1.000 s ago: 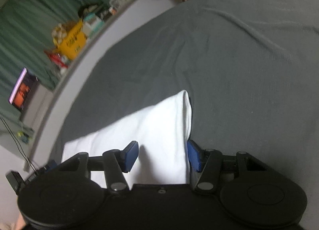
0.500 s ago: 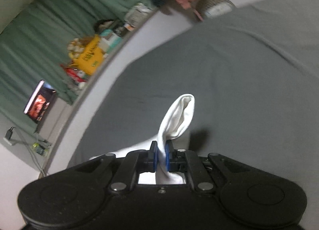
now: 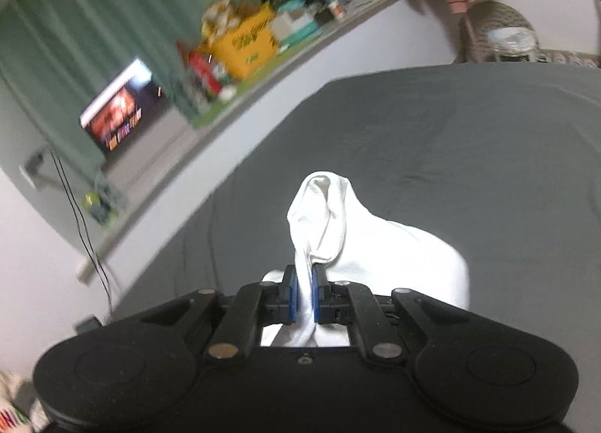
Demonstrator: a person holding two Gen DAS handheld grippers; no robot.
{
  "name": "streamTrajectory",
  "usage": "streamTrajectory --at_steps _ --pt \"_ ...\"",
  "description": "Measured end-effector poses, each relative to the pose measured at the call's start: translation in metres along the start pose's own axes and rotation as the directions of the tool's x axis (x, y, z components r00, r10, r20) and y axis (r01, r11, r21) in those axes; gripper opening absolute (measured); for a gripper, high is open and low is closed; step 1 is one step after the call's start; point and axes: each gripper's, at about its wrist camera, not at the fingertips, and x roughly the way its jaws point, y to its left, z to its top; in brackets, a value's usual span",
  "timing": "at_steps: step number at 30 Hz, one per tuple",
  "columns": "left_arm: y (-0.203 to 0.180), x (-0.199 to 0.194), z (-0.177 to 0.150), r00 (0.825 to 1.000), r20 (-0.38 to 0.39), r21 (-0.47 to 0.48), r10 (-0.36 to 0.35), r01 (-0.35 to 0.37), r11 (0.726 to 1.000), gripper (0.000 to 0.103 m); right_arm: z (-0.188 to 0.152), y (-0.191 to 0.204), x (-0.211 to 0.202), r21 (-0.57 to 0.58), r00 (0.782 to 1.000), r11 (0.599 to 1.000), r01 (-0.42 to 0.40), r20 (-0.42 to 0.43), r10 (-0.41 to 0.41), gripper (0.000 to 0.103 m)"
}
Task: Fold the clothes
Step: 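Pinch the shirt end with the right gripper and lift it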
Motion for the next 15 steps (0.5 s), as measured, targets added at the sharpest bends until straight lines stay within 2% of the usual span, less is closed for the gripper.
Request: streamTrajectory --at_steps 3,9,12,15 --pt "0.015 0.002 0.001 1.000 0.024 -0.083 0.007 -0.005 0.997 0.098 -0.011 0.027 0.036 -0.065 0.998 0.998 0.018 -0.061 -0.022 0.008" --pt "0.028 0.014 -0.004 1.000 0.028 -0.145 0.010 -0.006 0.989 0.098 -0.038 0.070 0.106 -0.142 0.984 0.989 0.051 -0.161 -0.074 0.008" --pt "0.033 0.018 -0.005 0.999 0.045 -0.170 0.009 -0.001 0.986 0.098 -0.042 0.073 0.138 -0.112 0.977 0.990 0.083 -0.185 -0.103 0.008" --pt "0.039 0.021 -0.006 0.998 0.053 -0.207 0.017 -0.005 0.978 0.098 -0.045 0.064 0.161 -0.004 0.974 0.997 0.083 -0.211 -0.082 0.008"
